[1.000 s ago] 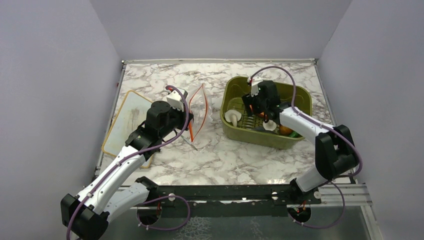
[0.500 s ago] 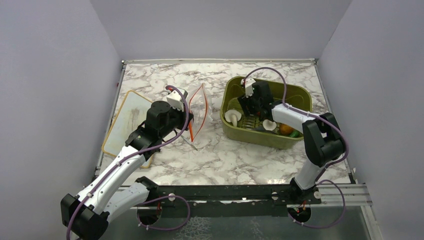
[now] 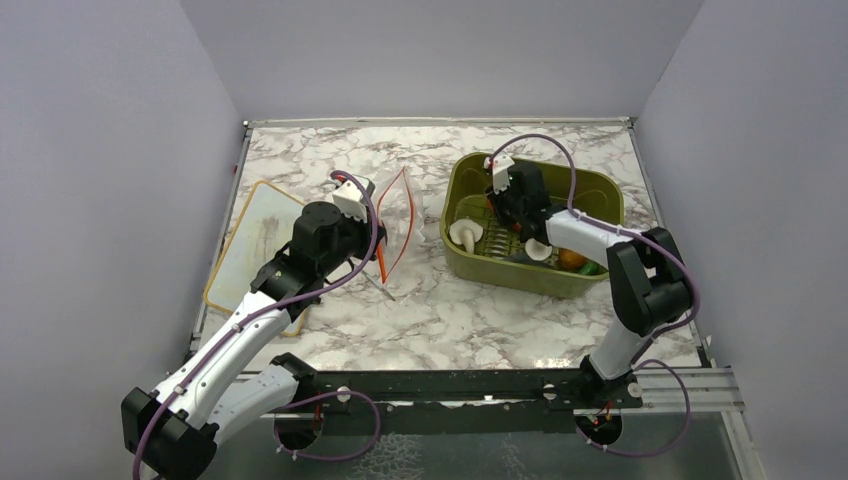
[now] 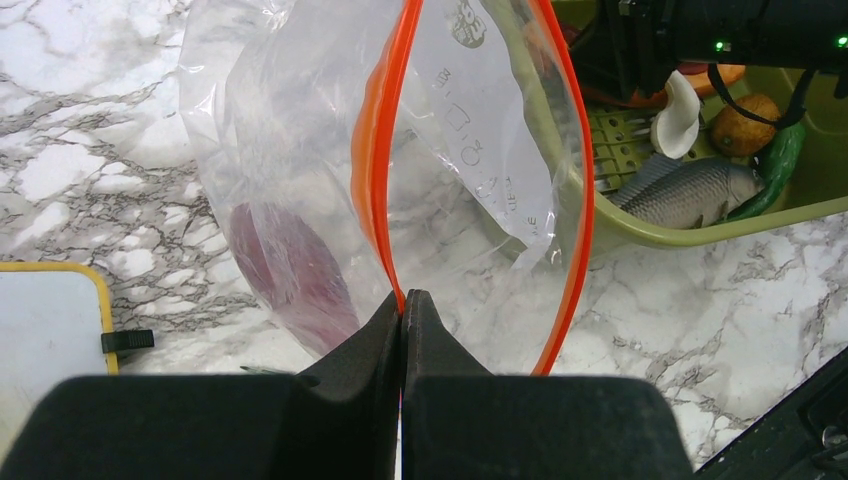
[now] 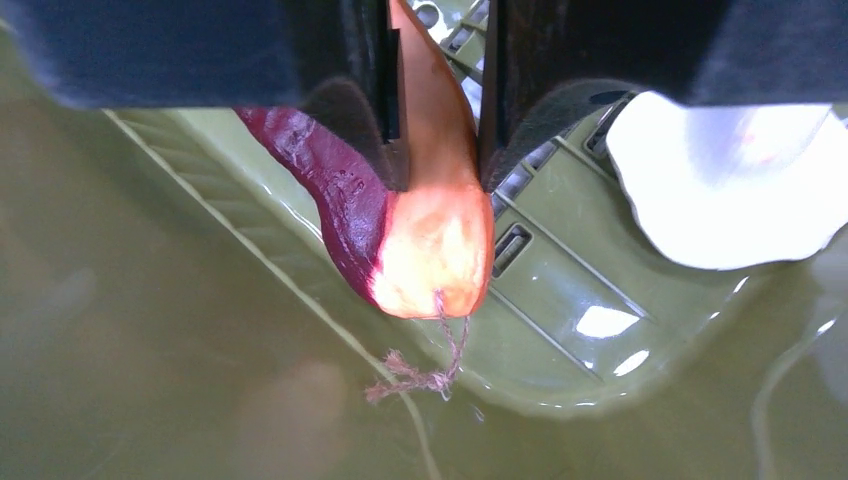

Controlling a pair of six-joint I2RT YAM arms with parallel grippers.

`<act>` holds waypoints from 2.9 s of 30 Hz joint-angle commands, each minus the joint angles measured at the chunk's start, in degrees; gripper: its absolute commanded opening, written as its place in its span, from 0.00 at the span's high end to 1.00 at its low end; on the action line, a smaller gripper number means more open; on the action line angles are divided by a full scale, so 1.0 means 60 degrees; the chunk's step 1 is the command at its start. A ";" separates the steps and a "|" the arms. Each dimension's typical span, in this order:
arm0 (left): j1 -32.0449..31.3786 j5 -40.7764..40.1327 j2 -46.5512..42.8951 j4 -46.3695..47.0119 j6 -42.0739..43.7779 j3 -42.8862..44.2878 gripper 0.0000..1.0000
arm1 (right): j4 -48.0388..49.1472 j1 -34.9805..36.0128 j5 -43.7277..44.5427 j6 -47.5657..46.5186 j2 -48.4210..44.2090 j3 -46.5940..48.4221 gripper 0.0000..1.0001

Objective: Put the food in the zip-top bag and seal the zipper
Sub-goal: Pick up the fake food from the bin, then place the fake food in the zipper food storage bag.

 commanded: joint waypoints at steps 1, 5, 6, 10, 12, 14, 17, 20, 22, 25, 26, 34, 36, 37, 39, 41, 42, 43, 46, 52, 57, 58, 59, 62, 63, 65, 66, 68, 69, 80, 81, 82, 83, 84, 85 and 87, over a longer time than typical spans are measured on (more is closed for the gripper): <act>0.0042 -0.0168 -0.0105 0.0261 0.0011 -0.0142 1.00 | 0.0303 0.0030 0.0206 0.0244 -0.0867 -0.0173 0.76; 0.0044 -0.0210 -0.0106 0.0246 0.0011 -0.0145 1.00 | -0.0067 0.0030 0.0143 0.0511 -0.1281 -0.0014 0.83; 0.0044 -0.0230 -0.0108 0.0246 0.0011 -0.0145 1.00 | -0.0071 0.0030 0.0083 0.0562 -0.1389 -0.0036 0.83; 0.0037 -0.0269 -0.0117 0.0232 0.0026 -0.0160 1.00 | -0.0009 0.0030 -0.0293 0.0664 -0.1847 -0.0229 0.85; 0.0033 -0.0255 -0.0097 0.0243 0.0011 -0.0160 1.00 | -0.0109 0.0029 -0.0439 0.0771 -0.2072 -0.0232 0.85; 0.0036 -0.0234 -0.0081 0.0248 0.0011 -0.0145 1.00 | -0.0231 0.0044 -0.0598 0.0871 -0.2346 -0.0232 0.85; 0.0044 -0.0226 -0.0053 0.0236 0.0011 -0.0138 1.00 | -0.0291 0.0058 -0.0998 0.0986 -0.2886 -0.0268 0.86; 0.0030 -0.0232 -0.0064 0.0227 0.0026 -0.0137 1.00 | -0.0308 0.0112 -0.1421 0.1036 -0.3338 -0.0292 0.86; 0.0043 -0.0268 -0.0073 0.0225 0.0026 -0.0143 1.00 | -0.0414 0.0157 -0.1638 0.1092 -0.3581 -0.0249 0.86; 0.0036 -0.0297 -0.0086 0.0234 0.0040 -0.0145 1.00 | -0.0319 0.0198 -0.2100 0.1246 -0.3900 -0.0362 0.86; 0.0037 -0.0291 -0.0094 0.0235 0.0040 -0.0158 1.00 | -0.0257 0.0216 -0.2232 0.1336 -0.4023 -0.0421 0.86; 0.0044 -0.0104 -0.0007 0.0234 -0.0011 -0.0146 1.00 | 0.0294 0.0321 -0.3271 0.2091 -0.5122 -0.0774 0.88; 0.0033 -0.0082 -0.0019 0.0244 -0.0031 -0.0159 1.00 | 0.0470 0.0348 -0.3606 0.2276 -0.5346 -0.0851 0.88; 0.0039 -0.0062 -0.0035 0.0251 -0.0033 -0.0160 1.00 | 0.0547 0.0372 -0.3918 0.2284 -0.5422 -0.0864 0.88; 0.0044 -0.0033 -0.0029 0.0260 -0.0072 -0.0171 1.00 | 0.0672 0.0447 -0.4456 0.2331 -0.5539 -0.0877 0.88; 0.0043 0.0038 -0.0026 0.0275 -0.0136 -0.0174 1.00 | 0.0871 0.0564 -0.4760 0.2466 -0.5687 -0.0877 0.88; 0.0035 0.0088 -0.0014 0.0284 -0.0178 -0.0174 1.00 | 0.1013 0.0615 -0.4901 0.2533 -0.5764 -0.0888 0.88; 0.0043 0.0126 -0.0021 0.0304 -0.0223 -0.0174 1.00 | 0.1175 0.0660 -0.5056 0.2605 -0.5855 -0.0891 0.88; 0.0040 0.0226 -0.0035 0.0398 -0.0355 -0.0189 1.00 | 0.1643 0.0777 -0.5485 0.2881 -0.6060 -0.0813 0.88; 0.0044 0.0512 -0.0035 0.0652 -0.0745 -0.0233 1.00 | 0.3137 0.0959 -0.6267 0.4082 -0.6423 -0.0781 0.89; 0.0044 0.0742 0.0139 0.0780 -0.1025 -0.0056 1.00 | 0.4149 0.1011 -0.7062 0.4958 -0.6421 -0.0511 0.89; 0.0037 0.0764 0.0201 0.0789 -0.1049 0.0000 1.00 | 0.4235 0.1024 -0.7135 0.5060 -0.6417 -0.0399 0.89; 0.0043 0.0774 0.0244 0.0781 -0.1058 0.0038 1.00 | 0.4321 0.1026 -0.7179 0.5146 -0.6416 -0.0314 0.89; 0.0044 0.0692 0.0395 0.0740 -0.1058 0.0148 1.00 | 0.4704 0.1040 -0.7193 0.5442 -0.6529 -0.0183 0.90; 0.0040 0.0672 0.0460 0.0701 -0.1058 0.0199 1.00 | 0.4843 0.1041 -0.7184 0.5541 -0.6604 -0.0175 0.90; 0.0042 0.0667 0.0582 0.0618 -0.1103 0.0294 1.00 | 0.5132 0.1041 -0.7175 0.5824 -0.6716 -0.0219 0.90; 0.0036 0.0654 0.0623 0.0611 -0.1165 0.0331 1.00 | 0.5315 0.1041 -0.7197 0.5992 -0.6759 -0.0253 0.90; 0.0036 0.0665 0.0724 0.0641 -0.1284 0.0387 1.00 | 0.5742 0.1048 -0.7263 0.6383 -0.6800 -0.0335 0.90; 0.0038 0.0698 0.0765 0.0663 -0.1336 0.0396 1.00 | 0.5963 0.1053 -0.7288 0.6622 -0.6804 -0.0379 0.90; 0.0043 0.0926 0.1123 0.1071 -0.1757 0.0414 1.00 | 0.8885 0.1213 -0.6881 0.9304 -0.5833 -0.0646 0.91; 0.0044 0.0897 0.1139 0.1065 -0.1757 0.0412 1.00 | 0.9128 0.1269 -0.6794 0.9488 -0.5704 -0.0635 0.91; 0.0044 0.0888 0.1158 0.1055 -0.1761 0.0423 1.00 | 0.9333 0.1346 -0.6730 0.9609 -0.5552 -0.0610 0.91; 0.0044 0.0887 0.1163 0.1052 -0.1762 0.0426 1.00 | 0.9380 0.1428 -0.6671 0.9653 -0.5424 -0.0556 0.91; 0.0037 0.0899 0.1175 0.1042 -0.1782 0.0426 1.00 | 0.9327 0.1532 -0.6592 0.9629 -0.5310 -0.0494 0.91; 0.0043 0.0912 0.1180 0.1057 -0.1790 0.0437 1.00 | 0.9289 0.1613 -0.6494 0.9571 -0.5188 -0.0459 0.91; 0.0037 0.0916 0.1166 0.1086 -0.1802 0.0441 1.00 | 0.9314 0.1769 -0.6191 0.9489 -0.5055 -0.0519 0.91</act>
